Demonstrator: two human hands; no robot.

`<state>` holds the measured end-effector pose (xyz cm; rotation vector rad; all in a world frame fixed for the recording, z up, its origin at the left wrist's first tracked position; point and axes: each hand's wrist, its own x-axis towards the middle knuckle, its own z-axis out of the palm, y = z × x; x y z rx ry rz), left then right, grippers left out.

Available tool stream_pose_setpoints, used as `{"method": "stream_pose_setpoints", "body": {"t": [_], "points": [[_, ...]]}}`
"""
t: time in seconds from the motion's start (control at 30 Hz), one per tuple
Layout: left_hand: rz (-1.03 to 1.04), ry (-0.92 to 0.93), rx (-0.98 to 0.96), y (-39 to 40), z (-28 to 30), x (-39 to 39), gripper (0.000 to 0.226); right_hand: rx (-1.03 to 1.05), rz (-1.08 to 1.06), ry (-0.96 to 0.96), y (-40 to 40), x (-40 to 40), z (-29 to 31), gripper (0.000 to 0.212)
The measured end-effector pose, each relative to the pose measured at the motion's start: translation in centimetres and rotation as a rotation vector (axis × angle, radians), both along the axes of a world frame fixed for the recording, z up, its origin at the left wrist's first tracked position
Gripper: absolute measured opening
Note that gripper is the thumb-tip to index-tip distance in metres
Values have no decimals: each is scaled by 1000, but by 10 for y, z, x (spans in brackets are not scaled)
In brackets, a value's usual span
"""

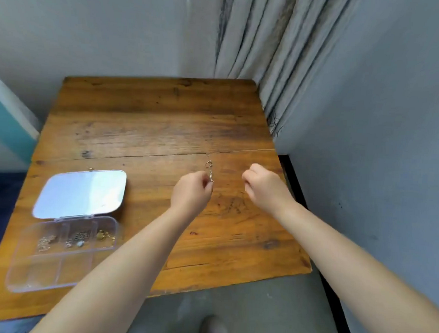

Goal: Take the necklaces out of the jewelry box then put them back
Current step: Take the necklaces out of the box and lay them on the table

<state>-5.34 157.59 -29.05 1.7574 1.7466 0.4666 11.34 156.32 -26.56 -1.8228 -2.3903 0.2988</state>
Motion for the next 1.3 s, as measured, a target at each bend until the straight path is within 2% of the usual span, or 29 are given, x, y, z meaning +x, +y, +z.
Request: {"method": "stream_pose_setpoints", "body": {"t": [0.1, 0.23, 0.3, 0.4, 0.5, 0.6, 0.73, 0.87, 1.03, 1.2, 1.3], "points": [[-40, 28, -210, -29, -50, 24, 21, -160, 4, -101, -41, 20, -62, 16], [5, -35, -387, -65, -85, 38, 18, -208, -51, -7, -81, 24, -104, 13], [50, -89, -443, -77, -95, 41, 17, -152, -66, 62, -98, 22, -112, 12], [173, -289, -587, -90, -102, 52, 31, -46, -109, 75, -112, 20, -118, 22], [335, -438, -706, -102, -99, 59, 31, 120, -182, 139, -119, 13, -120, 20], [429, -412, -728, -118, -104, 66, 35, 82, -261, 184, -147, 15, -133, 14], [378, -330, -816, -125, -102, 71, 43, 58, -287, 205, -167, 25, -134, 19], [274, -148, -776, -132, -93, 66, 46, 55, -265, 206, -169, 28, -129, 25], [109, 63, -612, -132, -79, 17, 23, 78, -207, 226, -151, 3, -113, 19], [170, 221, -267, -130, -64, -83, 23, 93, -53, 304, -121, -72, -106, 18], [204, 278, -177, -126, -59, -148, 21, 81, 22, 341, -108, -128, -102, 18]]}}
